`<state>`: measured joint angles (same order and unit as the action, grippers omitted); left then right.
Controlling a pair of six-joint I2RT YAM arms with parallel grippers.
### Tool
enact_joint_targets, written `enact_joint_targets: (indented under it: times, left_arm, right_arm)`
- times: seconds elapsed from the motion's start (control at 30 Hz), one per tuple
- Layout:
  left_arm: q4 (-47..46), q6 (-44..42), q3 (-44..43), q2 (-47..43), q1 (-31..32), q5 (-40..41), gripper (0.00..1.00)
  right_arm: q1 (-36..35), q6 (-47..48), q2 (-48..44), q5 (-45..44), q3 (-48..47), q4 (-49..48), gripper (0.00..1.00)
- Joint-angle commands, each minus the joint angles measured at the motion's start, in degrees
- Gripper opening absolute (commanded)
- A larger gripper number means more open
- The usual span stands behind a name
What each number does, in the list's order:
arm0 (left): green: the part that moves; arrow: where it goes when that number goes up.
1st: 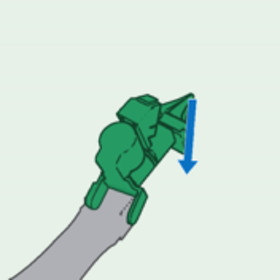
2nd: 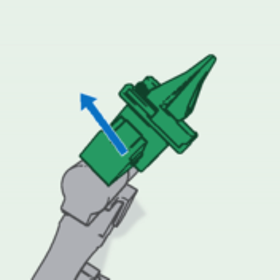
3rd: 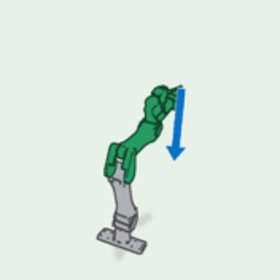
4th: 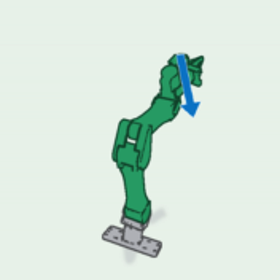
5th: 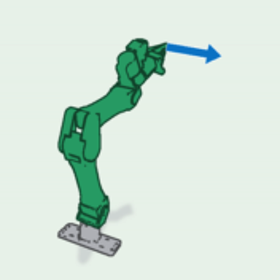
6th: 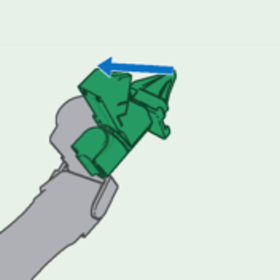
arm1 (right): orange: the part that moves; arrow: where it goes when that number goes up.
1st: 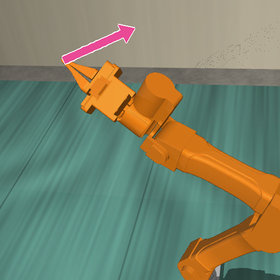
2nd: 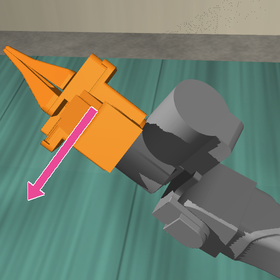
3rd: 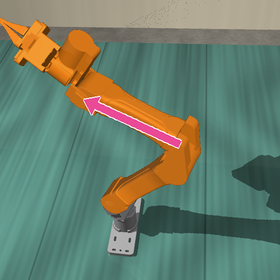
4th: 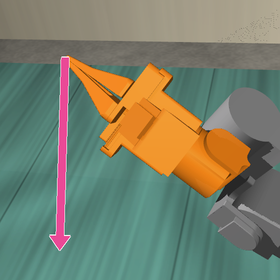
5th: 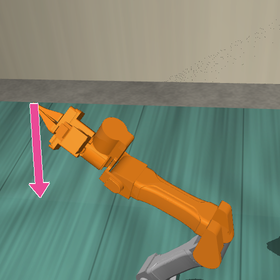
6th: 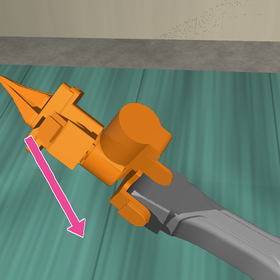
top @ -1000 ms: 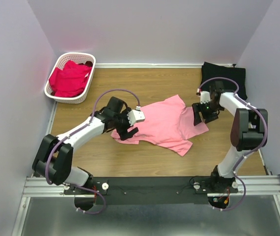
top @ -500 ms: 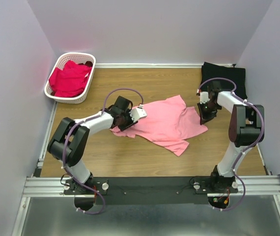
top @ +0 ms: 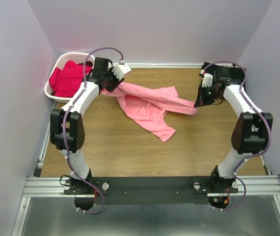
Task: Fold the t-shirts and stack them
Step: Flatten the tshirt out
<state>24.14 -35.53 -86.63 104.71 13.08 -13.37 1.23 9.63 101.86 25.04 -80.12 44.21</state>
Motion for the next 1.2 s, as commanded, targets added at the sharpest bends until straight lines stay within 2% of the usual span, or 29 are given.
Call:
enact_joint_targets:
  times: [0.0,0.1,0.17,0.2,0.23,0.27,0.33,0.37,0.4,0.47,0.5,0.53,0.67,0.7,0.83,1.07,1.17]
  left_arm:
    - [6.1,-2.7,-2.8,-1.9,-0.3,-10.0,0.51]
    - [3.4,-1.4,1.5,-7.1,4.1,-16.8,0.62]
    - [1.4,0.6,6.4,-10.7,8.6,-19.1,0.66]
    - [-1.8,2.3,8.4,-12.2,9.8,-20.6,0.67]
    - [-3.7,4.0,10.4,-13.6,10.8,-24.7,0.72]
    - [-5.8,8.7,12.2,-16.3,11.9,-27.1,0.73]
    - [-15.4,14.8,18.5,-19.3,13.5,-33.9,0.79]
    - [-19.4,18.4,20.7,-22.5,13.9,-35.2,0.86]
    - [-27.8,24.7,24.9,-24.1,14.9,-35.8,0.97]
    - [-37.5,30.2,29.9,-29.1,16.5,-33.7,0.98]
    - [-39.2,31.0,31.0,-30.4,17.9,-31.0,0.98]
    - [-40.4,31.6,31.7,-31.4,19.9,-26.6,0.98]
    - [-40.8,33.7,31.1,-31.8,23.6,-18.6,0.98]
    - [-40.9,33.7,30.6,-31.9,24.4,-15.1,0.98]
    - [-39.9,31.2,29.4,-30.6,27.3,-11.5,0.98]
    - [-37.8,29.0,28.8,-28.2,28.1,-7.5,0.98]
    - [-36.2,27.7,29.1,-28.3,28.1,-5.1,0.95]
  right_arm:
    - [0.4,-1.8,-3.9,13.0,0.5,2.6,0.01]
    - [0.3,-2.5,-6.1,19.7,3.5,2.9,0.01]
    - [0.3,-3.5,-8.2,26.4,5.1,2.8,0.0]
    - [0.2,-3.8,-9.0,28.8,6.4,2.6,0.01]
    - [0.0,-4.3,-9.7,33.3,7.0,2.2,0.01]
    - [-0.4,-6.2,-10.9,35.2,7.5,1.5,0.01]
    - [-1.1,-10.0,-12.3,37.7,9.0,-3.8,0.01]
    - [-1.1,-15.9,-13.6,38.7,9.4,-6.2,0.0]
    - [-2.7,-18.5,-14.1,37.9,10.0,-11.2,0.01]
    - [-4.0,-26.5,-15.9,36.7,10.7,-16.8,0.0]
    - [-4.7,-29.0,-16.2,36.1,10.9,-21.7,0.01]
    - [-6.6,-31.5,-16.3,34.7,10.9,-23.9,0.01]
    - [-12.4,-41.5,-16.1,29.3,9.9,-30.3,0.0]
    - [-14.6,-42.8,-15.8,28.1,9.6,-31.9,0.0]
    - [-18.7,-46.5,-14.1,25.7,7.3,-34.1,0.01]
    - [-21.7,-48.7,-12.4,26.6,2.0,-36.0,0.01]
    - [-21.8,-48.6,-12.7,27.3,0.9,-36.2,0.01]
